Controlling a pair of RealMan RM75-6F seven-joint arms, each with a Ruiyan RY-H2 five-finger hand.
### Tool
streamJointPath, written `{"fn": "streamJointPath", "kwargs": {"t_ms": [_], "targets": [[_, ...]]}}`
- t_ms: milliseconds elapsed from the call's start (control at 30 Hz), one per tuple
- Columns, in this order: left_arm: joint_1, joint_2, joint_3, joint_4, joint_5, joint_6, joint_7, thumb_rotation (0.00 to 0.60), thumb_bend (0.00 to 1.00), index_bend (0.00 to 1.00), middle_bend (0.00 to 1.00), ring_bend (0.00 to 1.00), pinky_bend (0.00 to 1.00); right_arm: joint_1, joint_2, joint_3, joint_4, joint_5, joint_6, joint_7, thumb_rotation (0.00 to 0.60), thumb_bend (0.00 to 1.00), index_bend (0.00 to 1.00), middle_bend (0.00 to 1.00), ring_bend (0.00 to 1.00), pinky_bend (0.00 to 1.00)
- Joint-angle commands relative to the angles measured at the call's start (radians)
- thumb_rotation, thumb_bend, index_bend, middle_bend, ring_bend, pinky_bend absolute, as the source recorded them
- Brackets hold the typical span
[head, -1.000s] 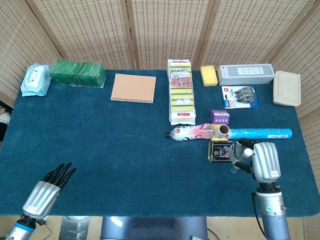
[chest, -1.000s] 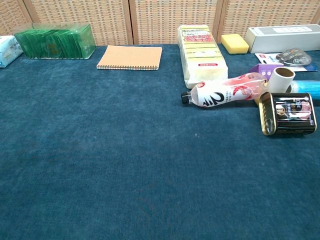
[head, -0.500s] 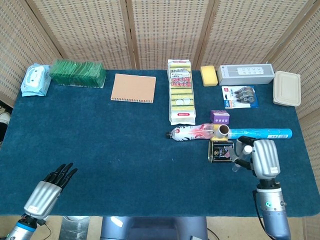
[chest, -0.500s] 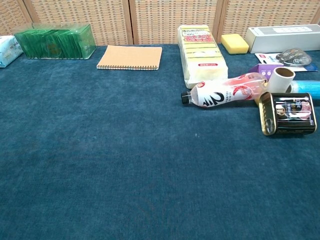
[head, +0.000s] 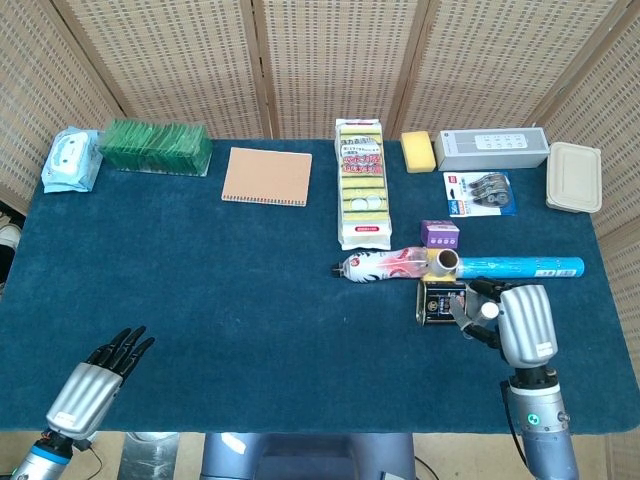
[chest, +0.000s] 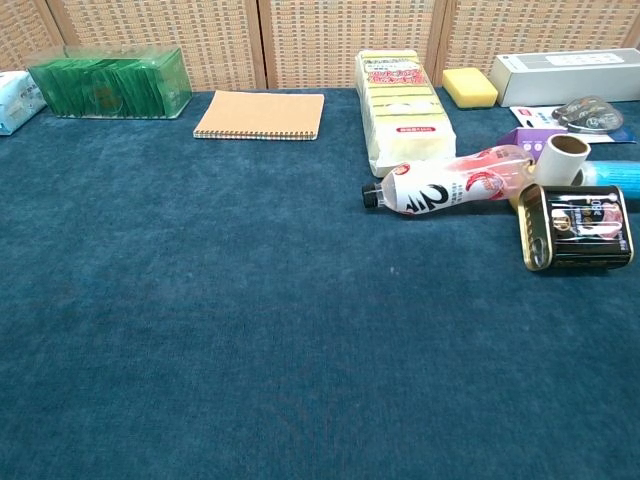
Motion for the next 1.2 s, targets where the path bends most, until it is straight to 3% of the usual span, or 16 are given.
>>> {"fn": "streamJointPath", "kwargs": {"t_ms": [33,133,200,233,333,400,467,533,567,733,800,900,967,1000,1067,1200], "targets": [[-0.004,-0.014,-0.025,0.005,-0.036,-0.010,0.027,0.600,0.21,0.03,0.02,0.04,0.26,-0.029,0.047,-0.225,0.010,-0.131,-0.065,-0.006,0.600,0.39,0.80,1.00,1.00,1.00],[0.005,-0.021,-0.009,0.004,-0.020,-0.005,0.046,0.600,0.21,0.03,0.02,0.04,0.26,-0.023,-0.015,-0.057,0.023,-0.035,0.050,0.024,0.600,0.39,0.80,1.00,1.00,1.00],[0.001,-0.002,0.015,-0.002,0.010,-0.005,0.013,0.600,0.21,0.03,0.02,0.04,0.26,-0.023,-0.053,0.000,0.031,0.062,0.061,-0.006,0.600,0.39,0.80,1.00,1.00,1.00],[-0.001,0.005,0.019,-0.002,0.017,-0.002,0.000,0.600,0.21,0.03,0.02,0.04,0.26,-0.030,-0.049,-0.026,0.023,0.049,0.050,-0.010,0.600,0.39,0.80,1.00,1.00,1.00],[-0.002,0.005,0.001,0.003,0.003,0.007,-0.005,0.600,0.21,0.03,0.02,0.04,0.26,-0.054,0.021,-0.203,0.053,-0.113,-0.032,-0.007,0.600,0.39,0.80,1.00,1.00,1.00],[-0.002,-0.006,-0.014,0.005,-0.016,0.005,0.014,0.600,0.21,0.03,0.02,0.04,0.26,-0.059,0.065,-0.248,0.060,-0.167,-0.052,0.001,0.600,0.39,0.80,1.00,1.00,1.00],[0.000,-0.014,-0.020,0.007,-0.025,0.003,0.030,0.600,0.21,0.03,0.02,0.04,0.26,-0.048,0.049,-0.204,0.042,-0.156,-0.040,-0.011,0.600,0.38,0.80,1.00,1.00,1.00],[0.003,-0.015,-0.002,0.003,-0.005,0.001,0.033,0.600,0.21,0.03,0.02,0.04,0.26,-0.037,-0.022,-0.055,0.020,-0.028,0.035,0.012,0.600,0.39,0.80,1.00,1.00,1.00],[0.003,-0.009,0.008,0.001,0.006,0.000,0.023,0.600,0.21,0.03,0.02,0.04,0.26,-0.032,-0.030,-0.044,0.003,-0.001,0.024,-0.008,0.600,0.39,0.80,1.00,1.00,1.00],[-0.005,0.011,-0.002,-0.002,-0.005,0.004,-0.012,0.600,0.21,0.03,0.03,0.04,0.26,-0.001,0.098,-0.267,0.045,-0.302,-0.154,-0.124,0.600,0.38,0.80,1.00,1.00,1.00],[0.000,-0.004,-0.027,0.005,-0.035,0.011,0.018,0.600,0.21,0.03,0.03,0.05,0.26,0.016,0.119,-0.244,0.040,-0.288,-0.192,-0.194,0.600,0.37,0.80,1.00,1.00,1.00],[0.003,-0.015,-0.023,0.004,-0.033,0.006,0.033,0.600,0.21,0.03,0.03,0.04,0.26,0.028,0.039,-0.155,0.027,-0.167,-0.201,-0.265,0.600,0.37,0.80,1.00,1.00,1.00],[-0.001,-0.010,-0.010,0.000,-0.023,-0.005,0.025,0.600,0.21,0.03,0.03,0.04,0.26,0.039,0.014,-0.152,-0.012,-0.134,-0.239,-0.288,0.600,0.37,0.80,1.00,1.00,1.00],[-0.005,-0.003,-0.002,-0.001,-0.016,-0.015,0.019,0.600,0.21,0.03,0.03,0.05,0.26,0.052,0.010,-0.187,-0.064,-0.166,-0.281,-0.278,0.600,0.37,0.80,1.00,1.00,1.00],[-0.009,0.001,-0.003,-0.003,-0.024,-0.024,0.013,0.600,0.21,0.03,0.03,0.04,0.26,0.062,0.014,-0.200,-0.108,-0.209,-0.299,-0.295,0.600,0.37,0.80,1.00,1.00,1.00],[-0.006,-0.007,-0.021,0.001,-0.046,-0.018,0.031,0.600,0.21,0.03,0.03,0.04,0.26,0.064,-0.035,-0.117,-0.135,-0.198,-0.240,-0.346,0.600,0.37,0.80,1.00,1.00,1.00]]}}
